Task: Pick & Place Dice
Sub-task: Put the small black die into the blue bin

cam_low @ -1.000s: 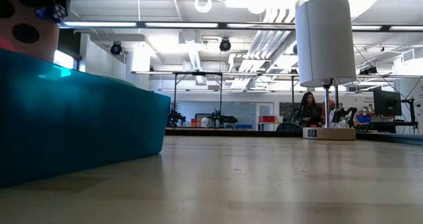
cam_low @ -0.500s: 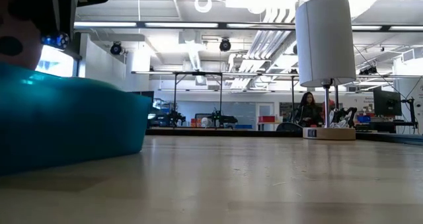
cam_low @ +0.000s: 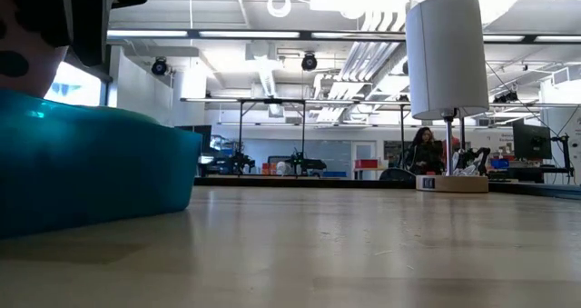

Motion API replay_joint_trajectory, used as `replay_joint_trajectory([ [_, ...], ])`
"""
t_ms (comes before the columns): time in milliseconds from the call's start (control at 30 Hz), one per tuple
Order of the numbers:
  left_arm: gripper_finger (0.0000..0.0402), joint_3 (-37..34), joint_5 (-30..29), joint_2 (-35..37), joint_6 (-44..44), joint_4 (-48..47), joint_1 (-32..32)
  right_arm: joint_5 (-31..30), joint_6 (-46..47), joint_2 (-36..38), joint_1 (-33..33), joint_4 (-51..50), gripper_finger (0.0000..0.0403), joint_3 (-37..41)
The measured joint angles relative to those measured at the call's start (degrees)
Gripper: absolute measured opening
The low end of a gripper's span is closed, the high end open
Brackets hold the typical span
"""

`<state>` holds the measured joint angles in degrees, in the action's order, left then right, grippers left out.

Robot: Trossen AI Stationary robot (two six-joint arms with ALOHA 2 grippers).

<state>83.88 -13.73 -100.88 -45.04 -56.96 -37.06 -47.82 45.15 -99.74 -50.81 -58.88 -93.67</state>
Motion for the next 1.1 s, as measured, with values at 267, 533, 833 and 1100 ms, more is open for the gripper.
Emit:
replay_joint_trajectory([
  [267,0.0152,3.0,7.7,0.1,5.9,-0.1,-0.5,0.5,-0.1,0.0,0.0,0.0,0.0277,0.0],
  [533,0.0152,5.1,3.9,3.8,8.0,-0.1,-0.3,0.4,-2.9,0.0,0.1,-0.2,0.0277,0.0],
  [833,0.0152,5.3,-0.9,14.2,7.7,-5.9,8.7,-0.1,-2.1,0.0,-0.3,-0.3,0.0277,0.0],
  [1100,0.0152,5.3,-8.2,20.2,7.7,-17.1,29.8,-0.2,-2.4,0.0,-0.3,-0.7,0.0277,0.0],
])
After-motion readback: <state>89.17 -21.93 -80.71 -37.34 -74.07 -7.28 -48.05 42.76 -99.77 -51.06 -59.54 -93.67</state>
